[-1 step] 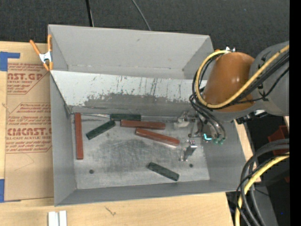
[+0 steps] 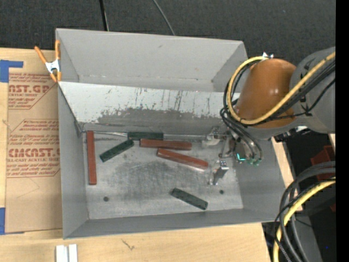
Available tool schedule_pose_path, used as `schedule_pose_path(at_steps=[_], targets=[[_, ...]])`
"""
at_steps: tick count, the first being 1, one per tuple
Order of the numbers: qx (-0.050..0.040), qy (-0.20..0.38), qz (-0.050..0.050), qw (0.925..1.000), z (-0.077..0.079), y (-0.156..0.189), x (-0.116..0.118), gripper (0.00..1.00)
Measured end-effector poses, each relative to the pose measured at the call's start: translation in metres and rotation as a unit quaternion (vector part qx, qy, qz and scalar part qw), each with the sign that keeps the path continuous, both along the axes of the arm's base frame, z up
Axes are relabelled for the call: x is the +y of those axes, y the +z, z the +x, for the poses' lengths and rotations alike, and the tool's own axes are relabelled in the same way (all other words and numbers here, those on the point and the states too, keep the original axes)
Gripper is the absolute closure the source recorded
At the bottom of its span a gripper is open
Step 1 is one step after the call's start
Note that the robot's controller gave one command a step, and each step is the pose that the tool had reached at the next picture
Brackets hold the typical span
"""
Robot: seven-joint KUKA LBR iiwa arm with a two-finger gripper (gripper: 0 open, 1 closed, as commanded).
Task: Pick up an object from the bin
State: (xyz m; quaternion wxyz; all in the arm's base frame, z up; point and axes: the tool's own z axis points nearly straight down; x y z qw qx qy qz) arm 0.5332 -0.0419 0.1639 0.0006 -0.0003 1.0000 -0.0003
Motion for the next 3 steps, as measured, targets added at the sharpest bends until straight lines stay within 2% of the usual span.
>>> schedule_pose_path(at_steps=[1, 2, 3], targets=[[-0.0027, 0.059, 0.0, 0.9982, 0.057, -0.087, 0.027, 1.0], [-0.0027, 0.059, 0.0, 0.9982, 0.057, -0.087, 0.027, 1.0], [-0.0012, 0.085, 0.0, 0.9964, 0.033, 0.05, 0.021, 1.0]])
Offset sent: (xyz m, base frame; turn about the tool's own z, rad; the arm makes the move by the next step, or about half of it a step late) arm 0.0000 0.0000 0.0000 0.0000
